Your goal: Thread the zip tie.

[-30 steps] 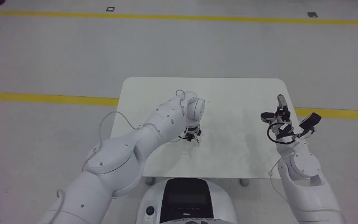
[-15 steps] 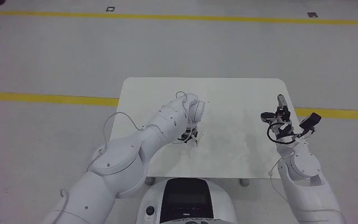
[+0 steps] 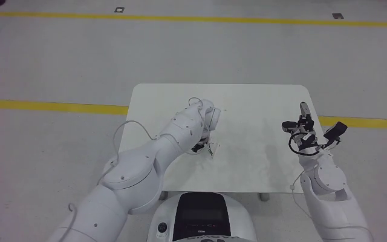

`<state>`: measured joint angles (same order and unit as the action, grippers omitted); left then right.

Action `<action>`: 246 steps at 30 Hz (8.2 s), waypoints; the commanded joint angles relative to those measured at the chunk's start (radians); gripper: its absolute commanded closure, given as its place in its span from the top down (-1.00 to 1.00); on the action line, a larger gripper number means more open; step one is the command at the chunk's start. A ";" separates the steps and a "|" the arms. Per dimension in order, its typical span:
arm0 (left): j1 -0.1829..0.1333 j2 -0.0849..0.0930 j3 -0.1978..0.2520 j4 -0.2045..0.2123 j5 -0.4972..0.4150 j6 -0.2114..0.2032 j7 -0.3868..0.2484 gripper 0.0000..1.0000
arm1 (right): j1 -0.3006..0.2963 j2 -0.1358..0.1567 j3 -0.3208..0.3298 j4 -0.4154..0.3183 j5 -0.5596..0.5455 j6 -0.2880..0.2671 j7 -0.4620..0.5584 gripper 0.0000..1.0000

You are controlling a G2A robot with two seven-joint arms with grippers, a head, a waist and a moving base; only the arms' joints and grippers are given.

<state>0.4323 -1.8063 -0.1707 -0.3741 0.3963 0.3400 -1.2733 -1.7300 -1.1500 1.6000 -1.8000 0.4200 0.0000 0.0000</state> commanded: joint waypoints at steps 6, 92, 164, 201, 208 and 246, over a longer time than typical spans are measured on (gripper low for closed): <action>-0.009 -0.014 -0.010 0.002 -0.007 0.000 0.032 -1.00 | 0.000 0.000 0.000 0.000 0.000 0.000 0.000 1.00; 0.076 -0.011 -0.059 0.006 -0.007 -0.003 0.234 -0.54 | 0.000 0.000 0.000 0.000 0.000 0.000 0.000 1.00; 0.076 -0.022 -0.071 0.051 0.013 -0.014 0.194 -0.68 | 0.000 0.000 0.000 0.000 0.000 0.000 0.000 1.00; 0.015 -0.006 -0.075 -0.019 0.044 0.000 0.119 -1.00 | 0.000 0.000 0.000 0.000 0.000 0.000 0.000 1.00; 0.002 0.029 -0.090 -0.096 0.056 0.000 0.090 -1.00 | 0.000 0.000 0.000 0.000 0.000 0.000 0.000 1.00; 0.098 0.325 -0.344 -0.533 0.218 -0.216 0.320 -1.00 | 0.000 0.000 0.000 0.000 0.000 0.000 0.000 1.00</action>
<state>0.5144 -1.5043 -0.4860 -0.8762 0.6130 0.1606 -0.9746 -1.7300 -1.1500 1.6000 -1.8000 0.4200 0.0000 0.0000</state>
